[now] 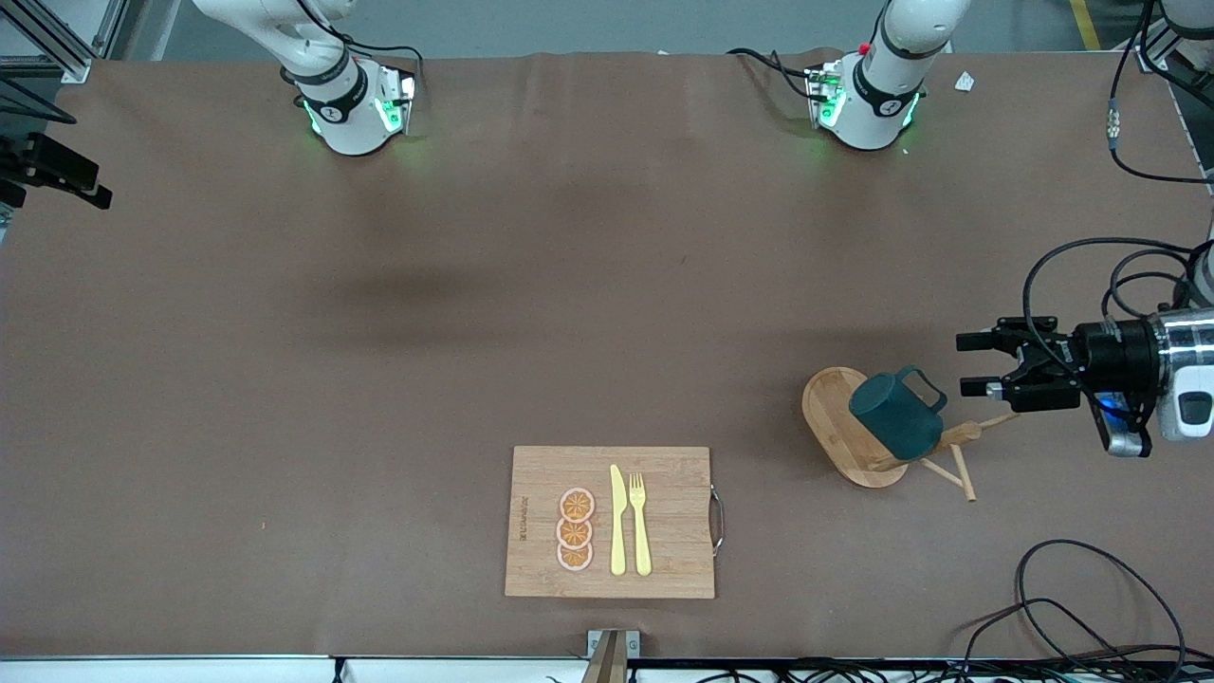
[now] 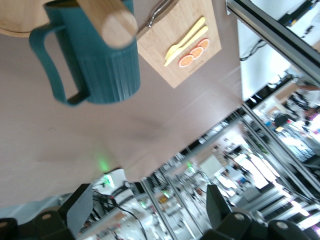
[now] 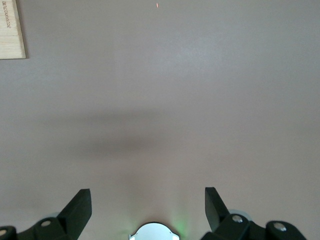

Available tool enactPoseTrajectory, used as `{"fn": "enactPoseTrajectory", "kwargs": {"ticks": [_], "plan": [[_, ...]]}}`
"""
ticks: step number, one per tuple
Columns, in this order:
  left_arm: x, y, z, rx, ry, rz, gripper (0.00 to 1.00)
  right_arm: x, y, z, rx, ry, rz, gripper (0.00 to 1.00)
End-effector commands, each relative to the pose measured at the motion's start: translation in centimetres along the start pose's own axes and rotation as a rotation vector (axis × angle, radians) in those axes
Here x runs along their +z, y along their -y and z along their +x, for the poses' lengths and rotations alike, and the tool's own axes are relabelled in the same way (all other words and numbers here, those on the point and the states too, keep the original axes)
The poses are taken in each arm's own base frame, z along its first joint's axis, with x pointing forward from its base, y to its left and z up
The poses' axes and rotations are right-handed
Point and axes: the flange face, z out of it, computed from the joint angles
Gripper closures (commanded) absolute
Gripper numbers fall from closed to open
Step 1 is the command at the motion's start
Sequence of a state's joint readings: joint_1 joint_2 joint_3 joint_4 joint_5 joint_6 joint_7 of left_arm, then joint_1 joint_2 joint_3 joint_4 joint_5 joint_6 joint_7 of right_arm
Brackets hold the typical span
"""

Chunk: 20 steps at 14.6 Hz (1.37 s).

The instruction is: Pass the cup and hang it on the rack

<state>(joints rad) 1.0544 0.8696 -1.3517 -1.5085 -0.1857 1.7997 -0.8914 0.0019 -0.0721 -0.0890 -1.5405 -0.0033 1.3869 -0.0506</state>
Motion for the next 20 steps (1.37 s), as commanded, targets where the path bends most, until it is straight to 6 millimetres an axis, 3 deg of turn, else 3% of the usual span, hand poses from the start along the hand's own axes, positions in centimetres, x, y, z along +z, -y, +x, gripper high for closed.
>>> {"fn": "enactPoseTrajectory", "kwargs": {"ticks": [1,5,10,16,20], "plan": [[-2.9,-1.4,-2.5,0.053,-0.099,0.103,0.0,-0.1,-0.1,-0.9,-0.009,-0.002,-0.015,0.0],[-2.1,-5.0,-6.1,0.264,-0.25,0.339,0.0,-0.1,0.0,-0.9,-0.011,-0.005,-0.015,0.0],[2.5,-9.0,-8.7,0.469,-0.326,0.478,0.0,-0.1,0.0,-0.9,-0.011,-0.004,-0.015,0.0],[8.1,-11.9,-13.1,0.651,-0.405,0.637,0.0,-0.1,-0.1,-0.9,-0.009,-0.005,-0.015,0.0],[7.7,-12.7,-16.2,0.829,-0.447,0.759,0.0,0.0,-0.1,-0.9,-0.008,-0.006,-0.013,0.0]]}}
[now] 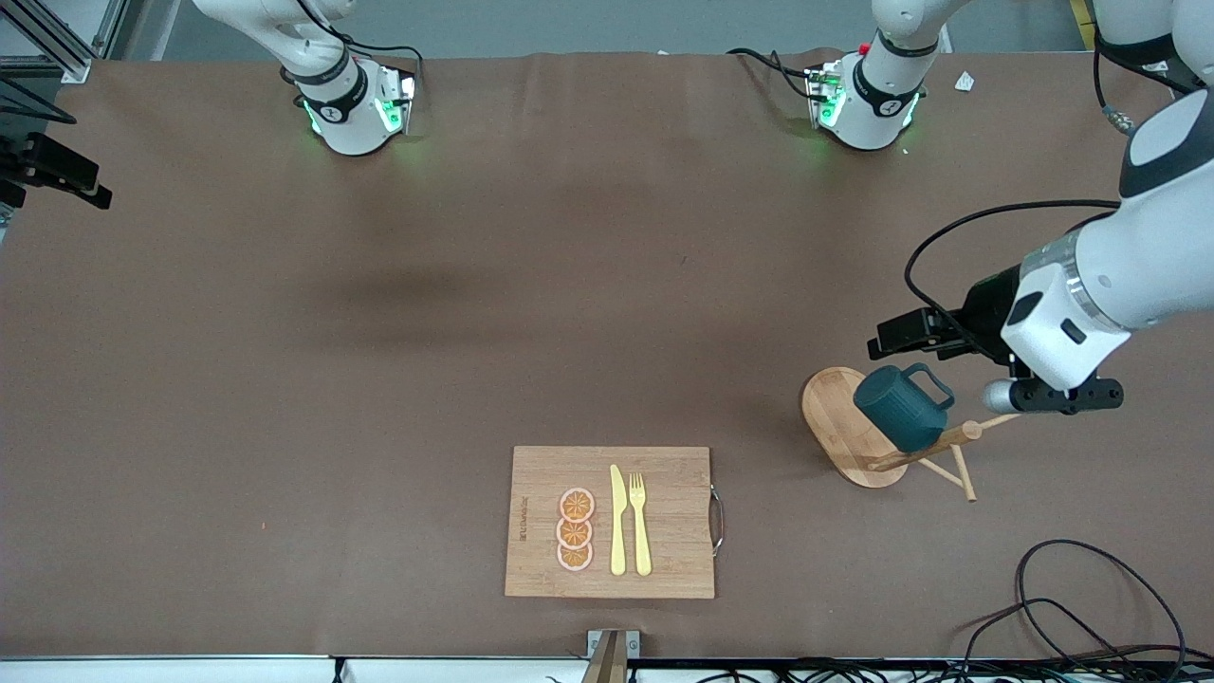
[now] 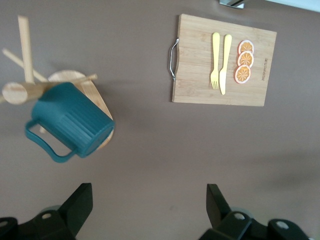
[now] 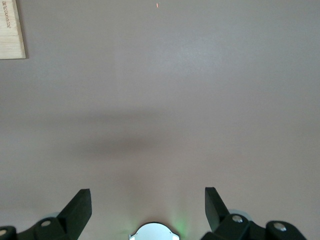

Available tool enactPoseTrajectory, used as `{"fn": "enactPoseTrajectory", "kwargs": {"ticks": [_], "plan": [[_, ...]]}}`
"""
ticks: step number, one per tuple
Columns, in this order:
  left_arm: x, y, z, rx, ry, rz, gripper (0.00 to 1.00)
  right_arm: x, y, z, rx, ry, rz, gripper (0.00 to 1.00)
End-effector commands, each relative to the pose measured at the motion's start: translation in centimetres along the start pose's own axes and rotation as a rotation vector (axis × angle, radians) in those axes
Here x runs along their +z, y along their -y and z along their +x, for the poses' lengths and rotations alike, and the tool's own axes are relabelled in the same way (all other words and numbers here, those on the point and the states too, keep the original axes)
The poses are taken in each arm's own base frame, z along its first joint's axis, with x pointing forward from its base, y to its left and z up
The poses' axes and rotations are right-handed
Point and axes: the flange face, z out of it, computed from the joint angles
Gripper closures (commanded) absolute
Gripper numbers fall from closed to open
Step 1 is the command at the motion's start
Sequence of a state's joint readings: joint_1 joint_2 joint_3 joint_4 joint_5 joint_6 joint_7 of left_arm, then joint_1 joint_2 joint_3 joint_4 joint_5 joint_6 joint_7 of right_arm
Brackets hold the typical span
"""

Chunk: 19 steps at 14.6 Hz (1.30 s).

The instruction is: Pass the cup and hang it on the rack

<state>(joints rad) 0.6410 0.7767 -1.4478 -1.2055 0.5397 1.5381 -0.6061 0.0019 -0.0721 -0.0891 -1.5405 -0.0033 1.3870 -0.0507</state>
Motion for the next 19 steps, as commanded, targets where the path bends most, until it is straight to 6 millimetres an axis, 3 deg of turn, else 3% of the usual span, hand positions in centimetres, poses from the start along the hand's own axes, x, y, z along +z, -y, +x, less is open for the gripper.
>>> {"fn": "enactPoseTrajectory", "kwargs": {"ticks": [1,6,13,16,19], "plan": [[-1.4,-1.4,-1.1,0.142,-0.028,0.134,0.0,-0.1,-0.2,-0.9,-0.008,-0.007,-0.015,0.0],[-2.1,-2.2,-1.4,0.232,-0.012,0.241,0.0,-0.1,-0.2,-0.9,-0.008,-0.007,-0.015,0.0],[-7.0,3.5,-2.5,0.284,-0.031,0.192,0.0,-0.1,-0.1,-0.8,-0.008,-0.008,-0.013,0.0],[-7.7,4.4,-4.4,0.3,-0.02,0.242,0.0,-0.1,-0.1,-0.8,-0.008,-0.012,-0.014,0.0],[-8.3,4.0,-7.2,0.296,-0.024,0.282,0.0,-0.2,0.0,-0.8,-0.01,-0.016,-0.014,0.0]]}}
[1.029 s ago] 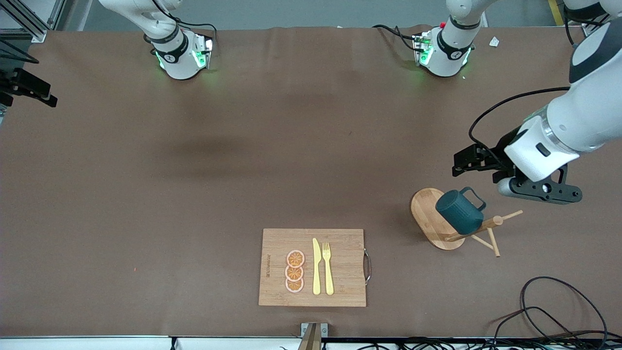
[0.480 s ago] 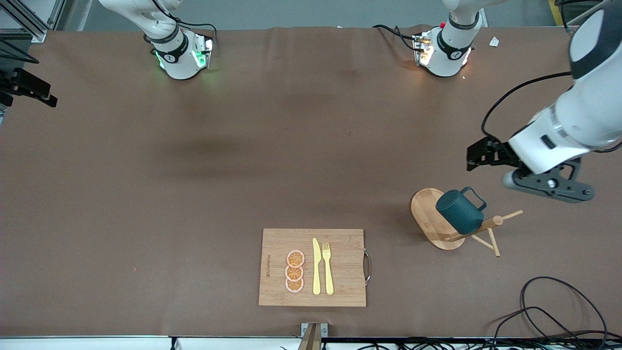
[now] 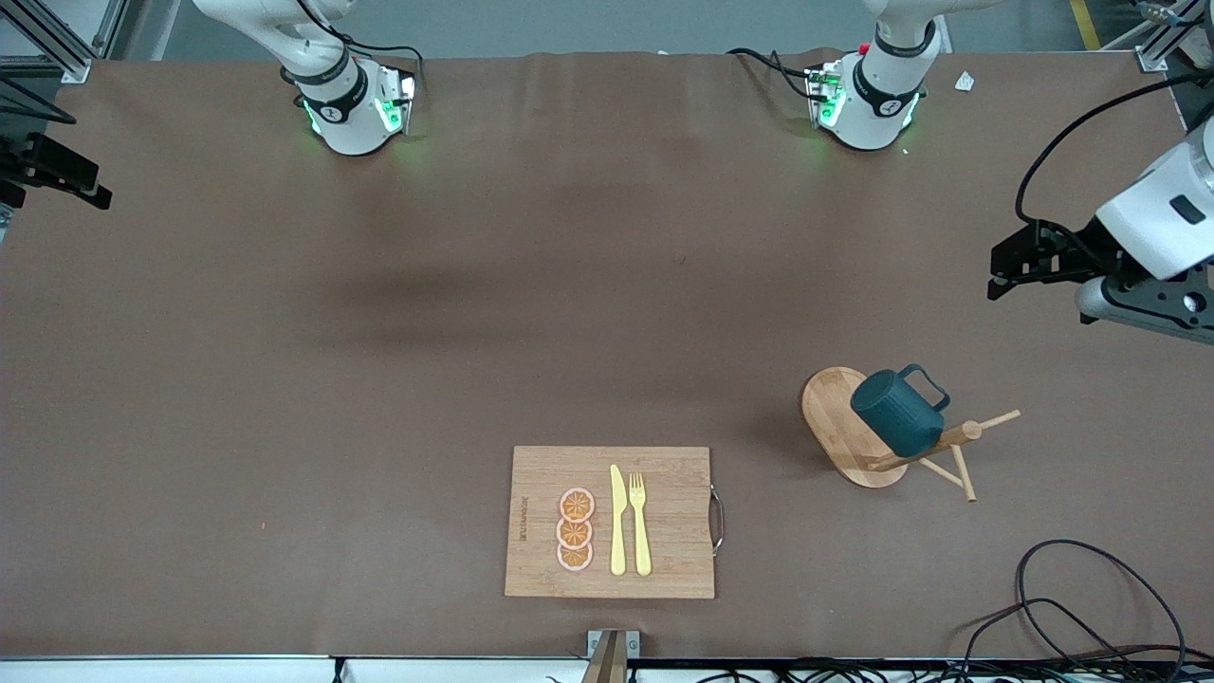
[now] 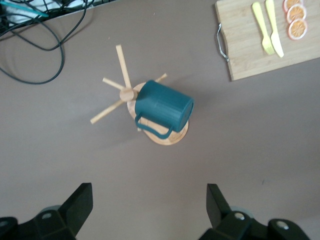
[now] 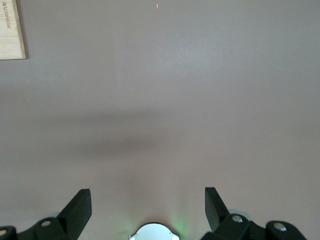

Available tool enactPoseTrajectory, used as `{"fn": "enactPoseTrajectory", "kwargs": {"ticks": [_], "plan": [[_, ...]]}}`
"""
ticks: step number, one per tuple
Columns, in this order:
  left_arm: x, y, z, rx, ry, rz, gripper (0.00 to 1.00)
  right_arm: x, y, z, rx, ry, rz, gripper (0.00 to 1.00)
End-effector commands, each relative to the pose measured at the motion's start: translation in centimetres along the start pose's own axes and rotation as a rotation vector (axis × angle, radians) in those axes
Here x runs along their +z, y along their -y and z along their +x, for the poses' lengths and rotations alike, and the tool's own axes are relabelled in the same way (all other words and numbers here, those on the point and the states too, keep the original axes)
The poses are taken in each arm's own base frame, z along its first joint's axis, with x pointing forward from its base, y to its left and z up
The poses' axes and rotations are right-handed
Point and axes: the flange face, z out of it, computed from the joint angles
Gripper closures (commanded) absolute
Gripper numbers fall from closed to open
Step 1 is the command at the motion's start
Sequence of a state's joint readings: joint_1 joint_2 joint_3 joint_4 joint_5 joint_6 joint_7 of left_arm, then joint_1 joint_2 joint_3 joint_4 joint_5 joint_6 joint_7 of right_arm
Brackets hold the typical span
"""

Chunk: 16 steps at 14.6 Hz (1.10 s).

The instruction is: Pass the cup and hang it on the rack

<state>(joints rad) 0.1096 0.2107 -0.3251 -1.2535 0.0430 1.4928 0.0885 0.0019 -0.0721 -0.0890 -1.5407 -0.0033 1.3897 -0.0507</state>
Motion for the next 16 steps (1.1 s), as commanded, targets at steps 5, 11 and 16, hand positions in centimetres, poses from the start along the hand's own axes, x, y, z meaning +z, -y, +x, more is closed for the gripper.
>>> {"fn": "enactPoseTrajectory", "kwargs": {"ticks": [5,11,16], "plan": [[-0.9,1.1,-5.3,-0.013,0.003,0.049,0.0,-0.2,0.0,-0.8,-0.01,-0.018,-0.014,0.0],[-0.9,3.2,-7.3,-0.131,-0.029,0.003,0.0,-0.2,0.0,-0.8,-0.01,-0.018,-0.012,0.0],[-0.5,3.5,-6.9,-0.142,-0.03,0.0,0.0,-0.2,0.0,-0.8,-0.01,-0.017,-0.012,0.0]]}}
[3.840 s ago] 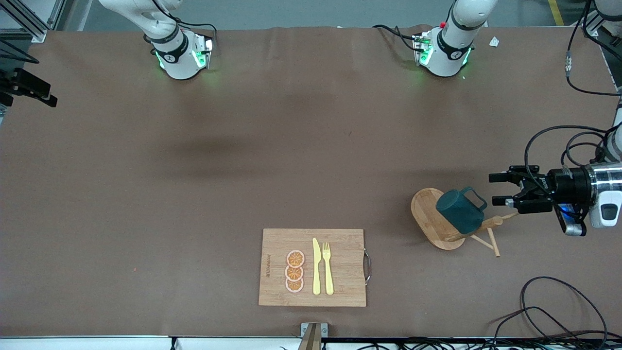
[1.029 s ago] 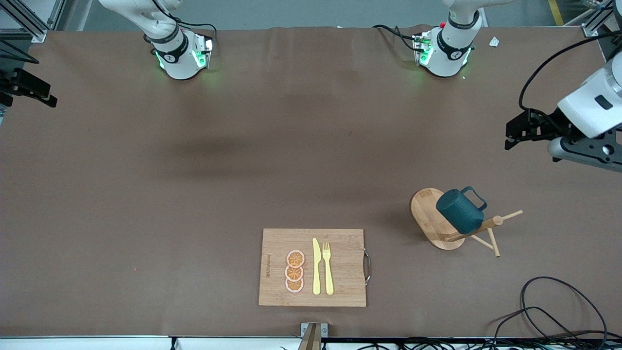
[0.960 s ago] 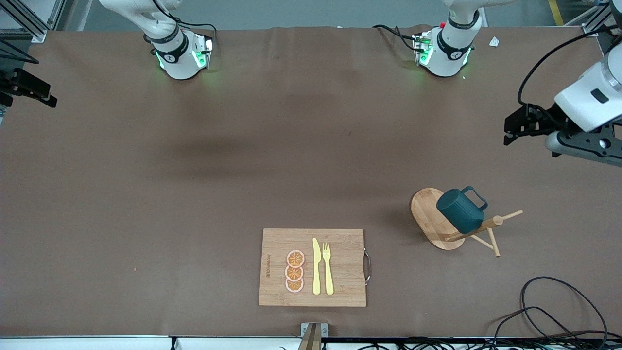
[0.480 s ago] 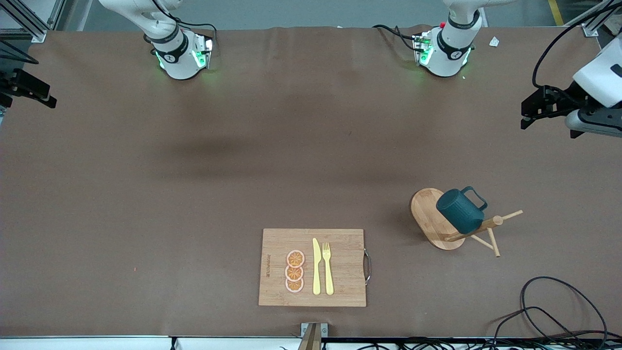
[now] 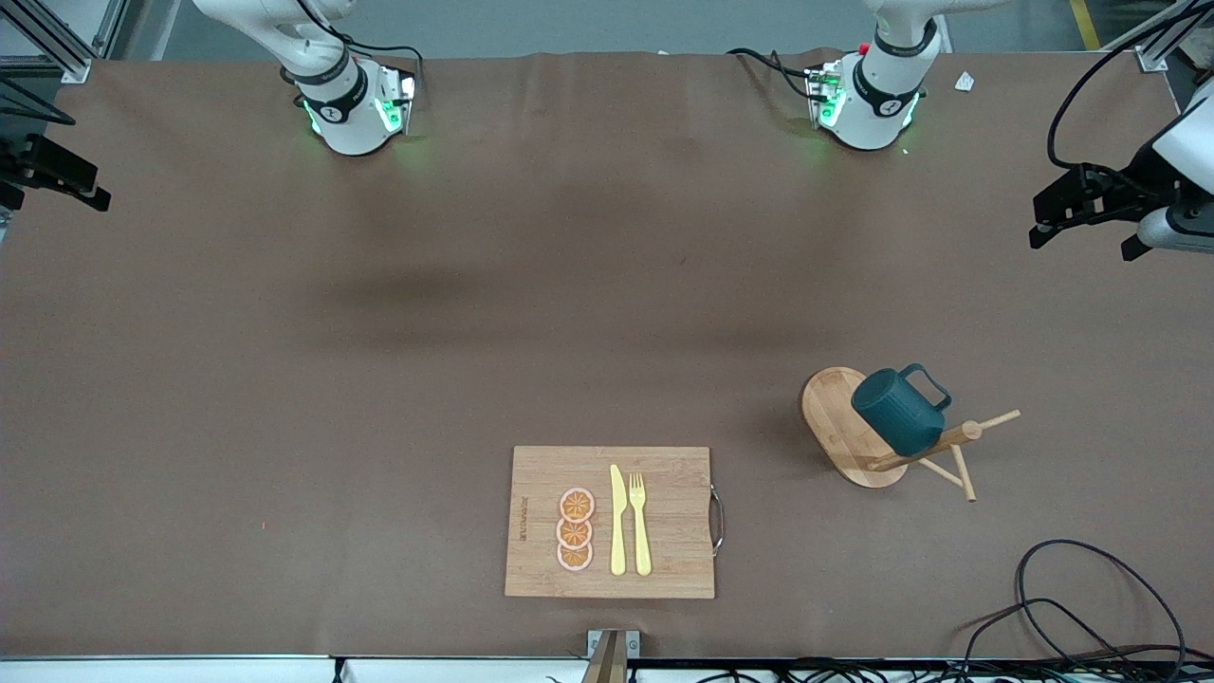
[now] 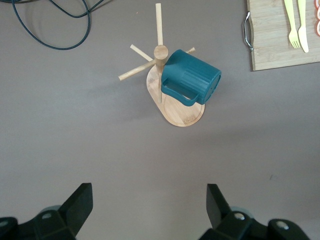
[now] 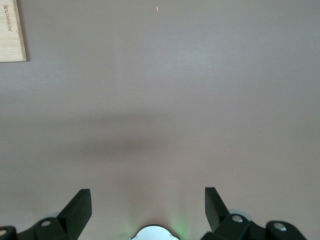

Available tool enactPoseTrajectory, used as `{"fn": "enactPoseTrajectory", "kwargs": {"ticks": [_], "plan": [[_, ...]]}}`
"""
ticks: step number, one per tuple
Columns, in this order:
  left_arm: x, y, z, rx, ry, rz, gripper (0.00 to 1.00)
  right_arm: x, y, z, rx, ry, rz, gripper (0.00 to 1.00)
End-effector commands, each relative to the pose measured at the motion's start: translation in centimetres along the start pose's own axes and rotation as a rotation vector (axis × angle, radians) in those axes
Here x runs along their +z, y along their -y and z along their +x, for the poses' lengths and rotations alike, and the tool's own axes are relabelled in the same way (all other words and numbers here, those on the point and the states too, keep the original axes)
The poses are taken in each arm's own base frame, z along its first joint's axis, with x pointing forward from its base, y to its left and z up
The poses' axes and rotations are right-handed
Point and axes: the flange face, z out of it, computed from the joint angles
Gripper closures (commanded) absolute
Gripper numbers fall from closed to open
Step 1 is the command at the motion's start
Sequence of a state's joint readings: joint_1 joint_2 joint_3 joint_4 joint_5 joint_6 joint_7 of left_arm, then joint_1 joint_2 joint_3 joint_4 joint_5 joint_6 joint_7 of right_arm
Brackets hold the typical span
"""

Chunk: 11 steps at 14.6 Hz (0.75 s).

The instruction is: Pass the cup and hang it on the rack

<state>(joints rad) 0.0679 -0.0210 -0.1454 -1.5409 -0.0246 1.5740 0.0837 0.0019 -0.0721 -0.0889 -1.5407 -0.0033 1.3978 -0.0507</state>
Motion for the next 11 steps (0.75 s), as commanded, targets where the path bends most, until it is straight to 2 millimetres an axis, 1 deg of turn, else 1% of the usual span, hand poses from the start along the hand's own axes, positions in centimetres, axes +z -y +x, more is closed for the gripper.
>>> {"fn": "enactPoseTrajectory", "kwargs": {"ticks": [1,5,6,8,11], "plan": [[0.0,-0.4,-0.3,-0.011,-0.014,-0.011,0.0,-0.1,0.0,-0.9,-0.01,-0.007,-0.012,0.0],[0.0,-1.0,0.3,0.003,-0.021,-0.002,0.0,0.0,0.0,-0.9,-0.01,-0.004,-0.012,0.0],[-0.4,-1.2,0.4,0.007,-0.028,-0.003,0.0,0.0,0.0,-0.9,-0.01,-0.004,-0.012,0.0],[-0.4,-1.1,1.3,0.009,-0.034,-0.01,0.0,0.0,0.0,-0.9,-0.01,-0.003,-0.012,0.0],[-0.4,-1.3,1.5,0.013,-0.035,-0.009,0.0,0.0,0.0,-0.9,-0.01,-0.003,-0.012,0.0]]}}
